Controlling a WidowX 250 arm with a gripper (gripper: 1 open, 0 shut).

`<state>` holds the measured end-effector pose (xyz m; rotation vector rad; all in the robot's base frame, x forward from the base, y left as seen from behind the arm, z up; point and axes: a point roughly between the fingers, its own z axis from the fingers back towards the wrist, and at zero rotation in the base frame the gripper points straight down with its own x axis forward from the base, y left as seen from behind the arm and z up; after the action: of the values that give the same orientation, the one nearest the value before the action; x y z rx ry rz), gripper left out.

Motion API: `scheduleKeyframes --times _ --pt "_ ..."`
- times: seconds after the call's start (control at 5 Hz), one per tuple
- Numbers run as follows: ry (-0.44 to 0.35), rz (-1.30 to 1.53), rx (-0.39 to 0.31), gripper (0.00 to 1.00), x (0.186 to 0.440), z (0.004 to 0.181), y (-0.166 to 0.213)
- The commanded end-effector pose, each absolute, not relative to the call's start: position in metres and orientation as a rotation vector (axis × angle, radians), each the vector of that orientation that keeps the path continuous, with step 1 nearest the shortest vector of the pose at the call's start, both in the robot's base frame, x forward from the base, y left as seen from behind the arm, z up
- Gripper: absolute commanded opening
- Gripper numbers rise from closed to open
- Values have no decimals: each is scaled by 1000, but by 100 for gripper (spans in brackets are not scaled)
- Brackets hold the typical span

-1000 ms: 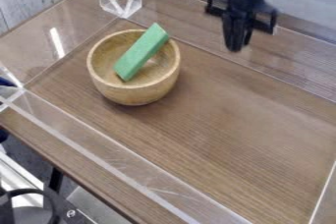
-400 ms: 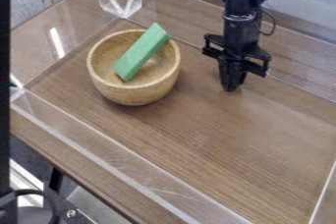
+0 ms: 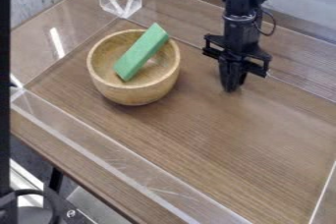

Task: Remove the green block from inside the brown bowl and put it on the table

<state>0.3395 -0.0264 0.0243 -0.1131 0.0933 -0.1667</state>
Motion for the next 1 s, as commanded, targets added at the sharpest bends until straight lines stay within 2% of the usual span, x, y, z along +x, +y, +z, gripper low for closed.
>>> scheduleKeyframes --times 0.0,0.8 --pt "40 -190 -115 0 346 43 -32" --pt "36 -197 -125 0 345 52 -35"
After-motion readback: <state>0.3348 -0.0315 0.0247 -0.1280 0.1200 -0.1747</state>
